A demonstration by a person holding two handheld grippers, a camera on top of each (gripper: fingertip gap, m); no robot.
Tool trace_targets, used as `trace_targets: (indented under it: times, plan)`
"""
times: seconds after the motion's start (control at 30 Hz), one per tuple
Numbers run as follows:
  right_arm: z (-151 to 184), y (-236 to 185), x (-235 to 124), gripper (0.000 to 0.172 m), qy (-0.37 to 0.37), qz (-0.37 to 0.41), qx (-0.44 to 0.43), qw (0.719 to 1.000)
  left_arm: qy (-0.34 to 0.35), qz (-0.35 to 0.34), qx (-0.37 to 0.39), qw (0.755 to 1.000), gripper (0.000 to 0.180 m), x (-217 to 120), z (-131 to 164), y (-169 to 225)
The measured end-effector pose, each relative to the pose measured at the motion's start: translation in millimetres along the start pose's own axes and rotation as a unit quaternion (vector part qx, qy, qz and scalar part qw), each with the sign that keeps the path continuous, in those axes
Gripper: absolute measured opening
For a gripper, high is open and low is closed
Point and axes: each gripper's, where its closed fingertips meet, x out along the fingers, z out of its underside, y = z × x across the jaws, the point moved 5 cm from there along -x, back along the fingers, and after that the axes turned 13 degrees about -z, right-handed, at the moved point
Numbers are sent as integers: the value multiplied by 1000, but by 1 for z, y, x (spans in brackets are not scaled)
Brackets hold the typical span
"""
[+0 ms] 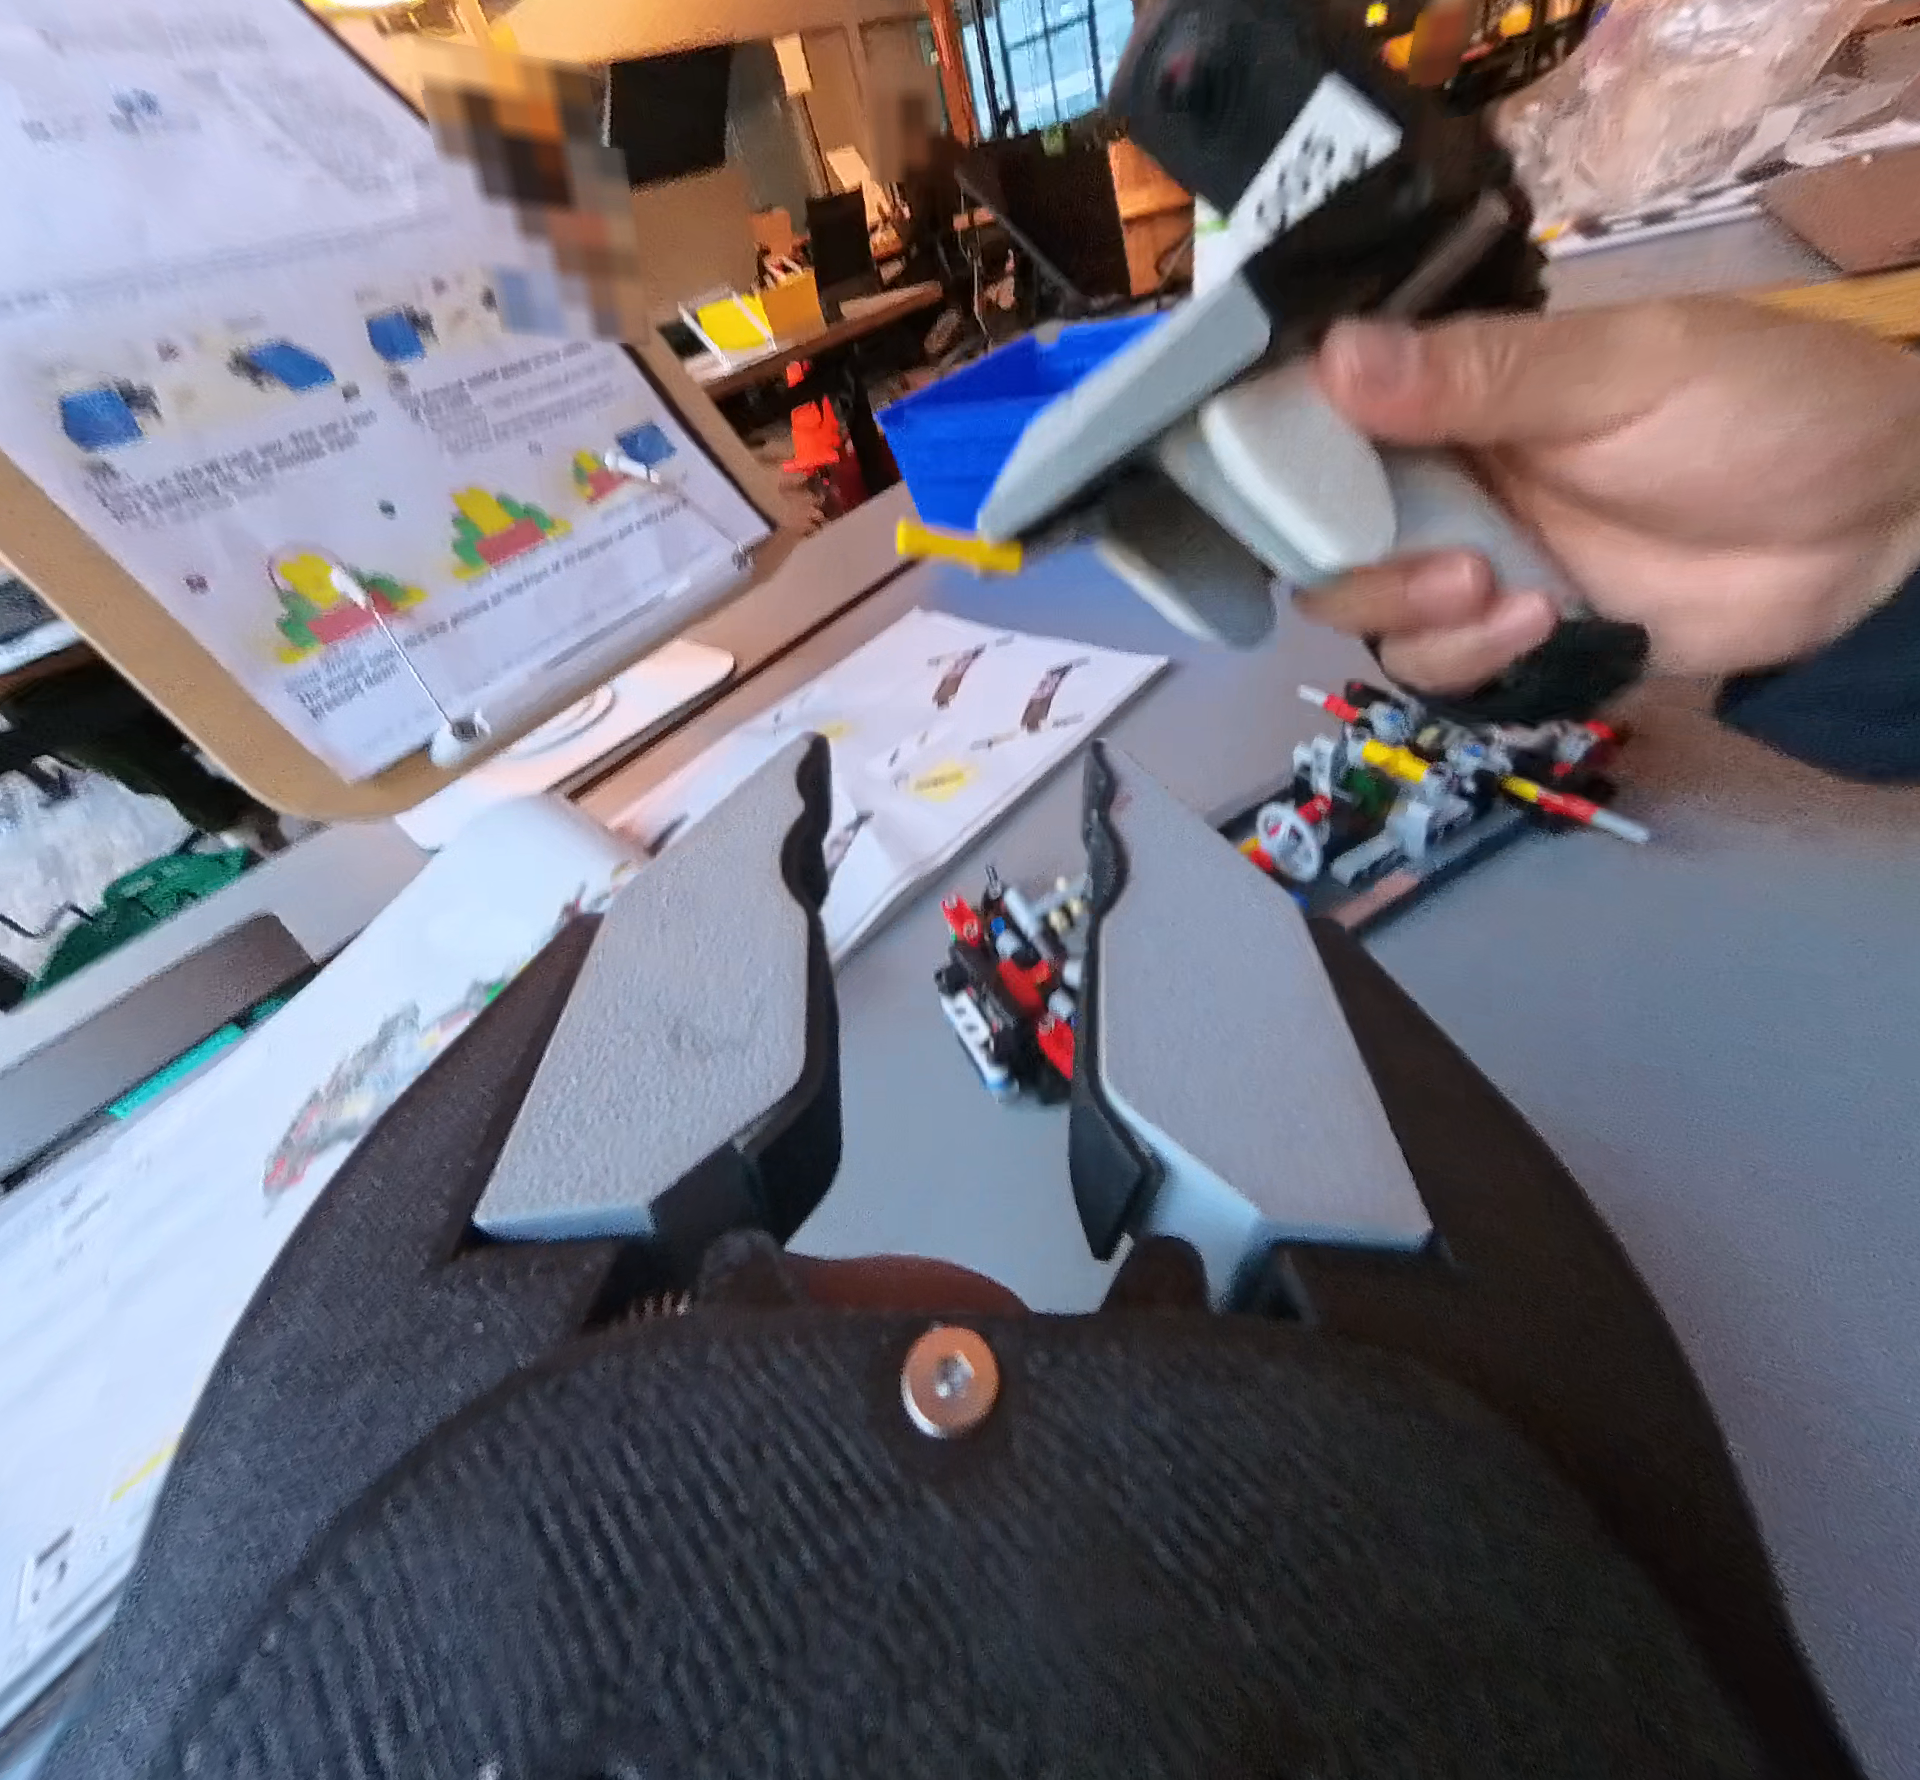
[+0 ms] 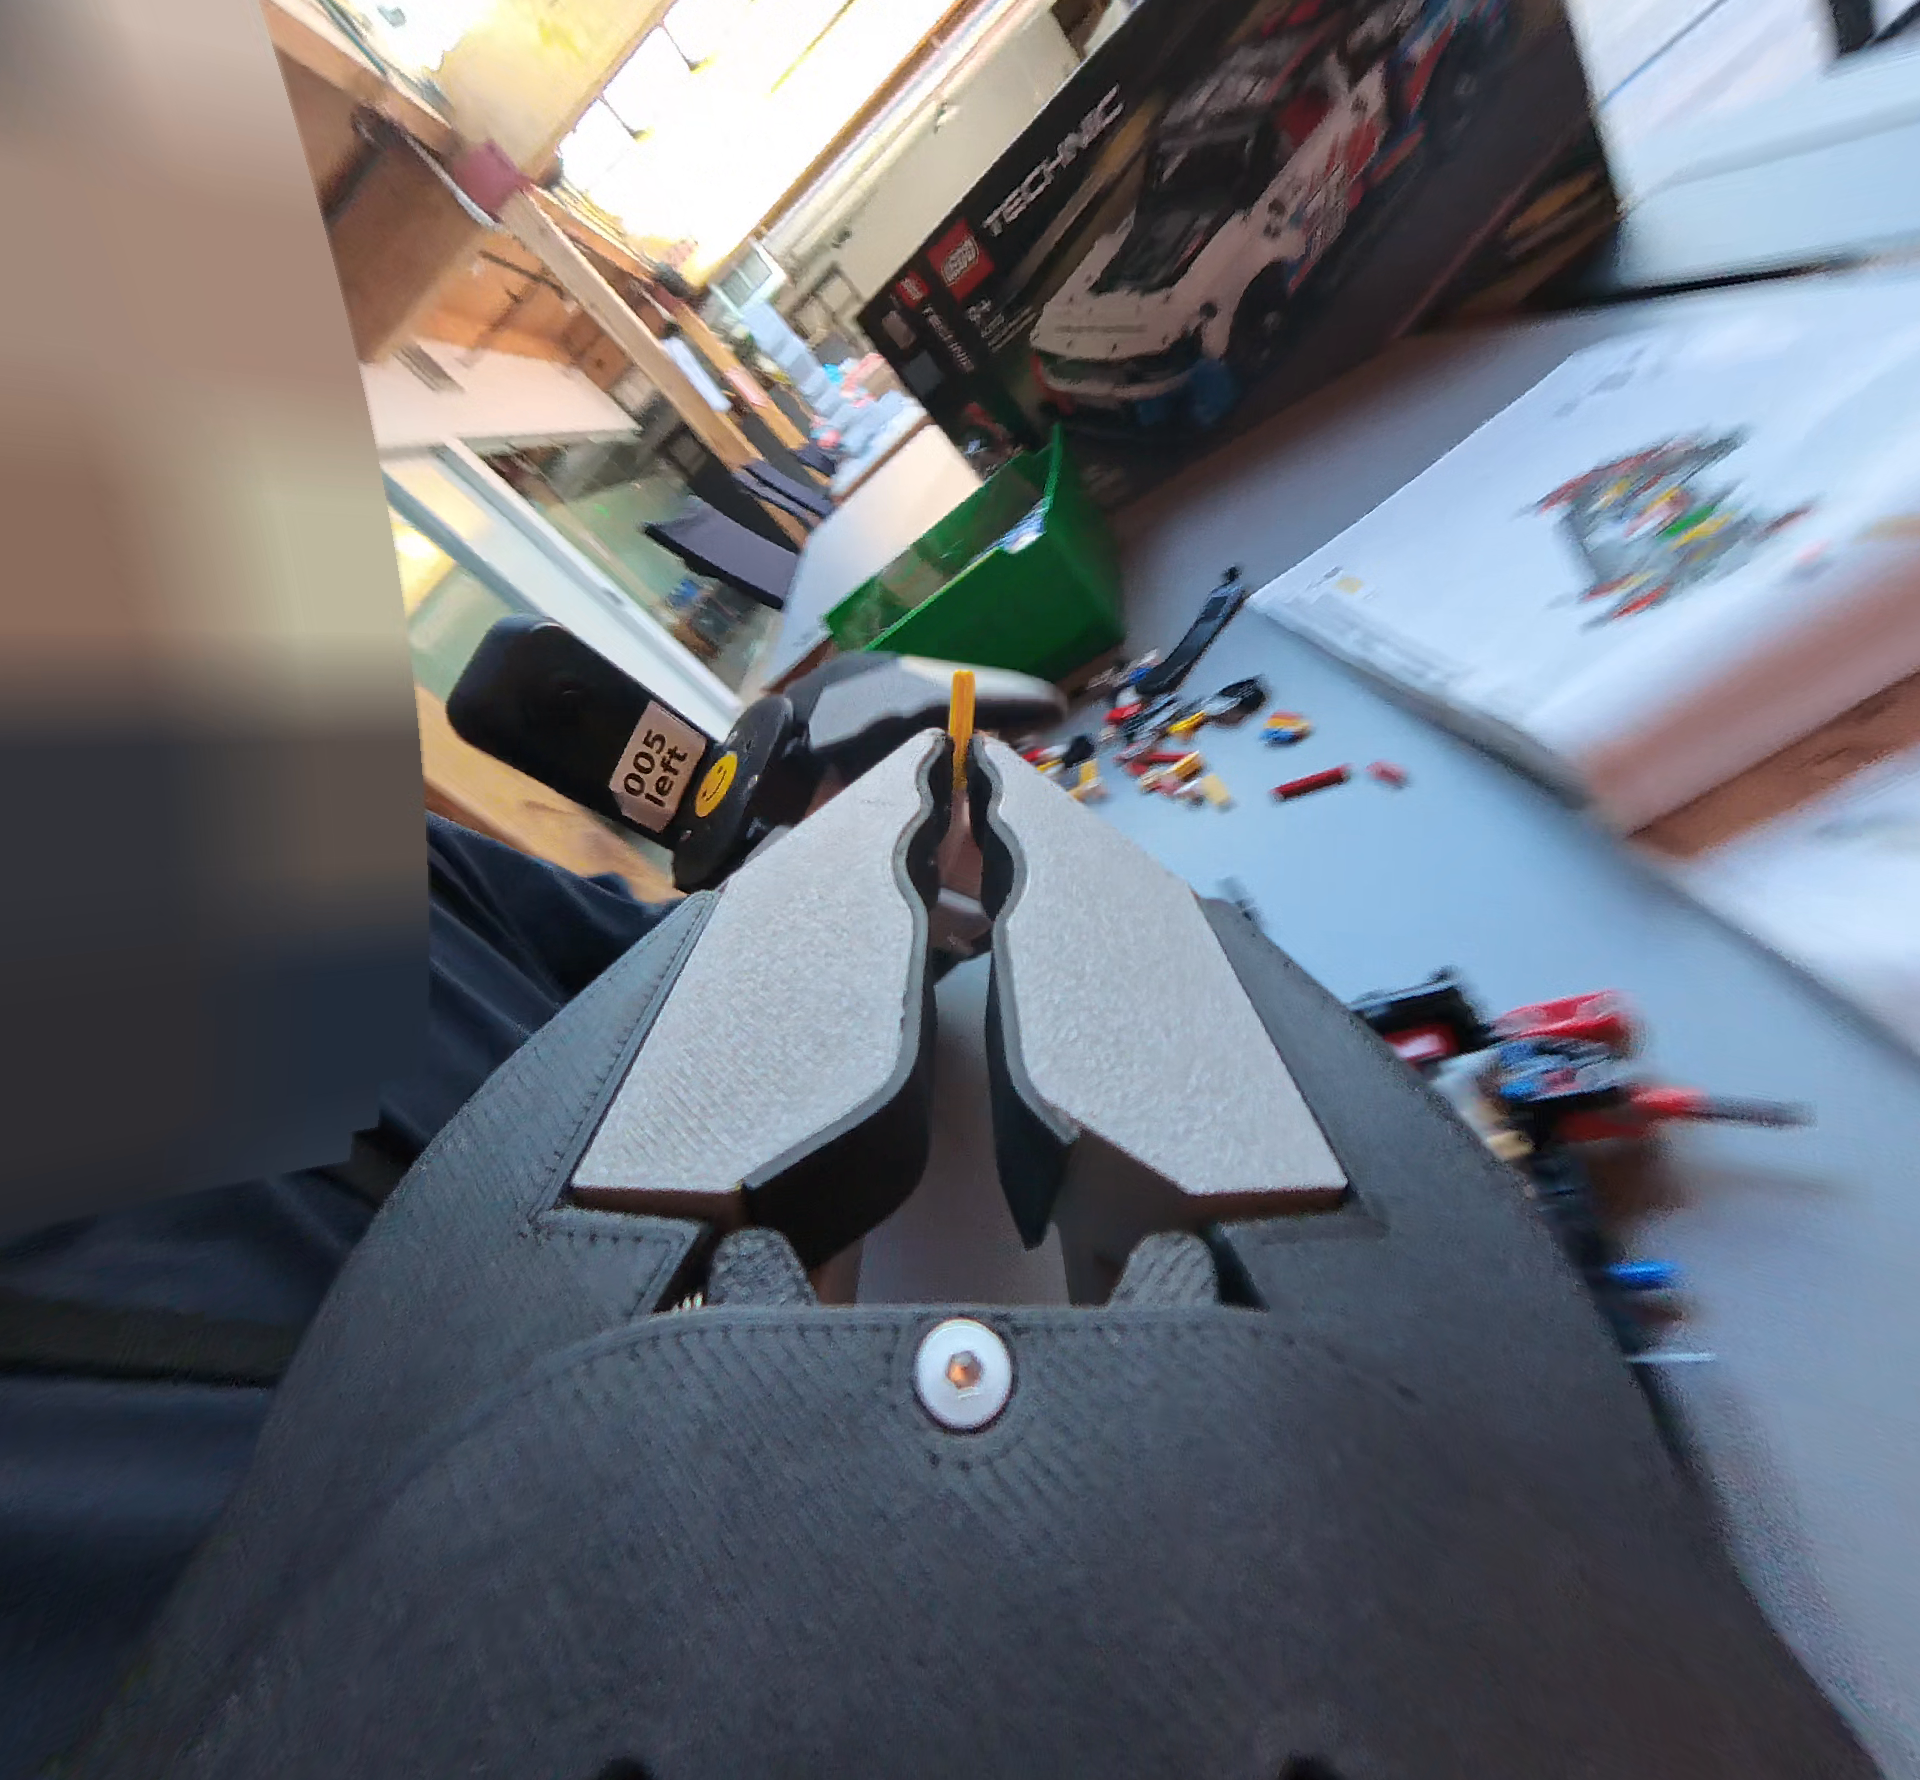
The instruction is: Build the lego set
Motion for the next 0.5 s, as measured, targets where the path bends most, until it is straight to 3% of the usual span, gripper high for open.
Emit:
trace_targets:
  times: [0.2, 0.5]
  plan:
    - [14, -14, -6, 0, 51, -47, 84, 994, 42, -25, 68, 996, 39, -1, -32, 19]
    - [30, -40, -24, 0, 95, -68, 103, 988, 45, -14, 135, 990, 26, -4, -51, 56]
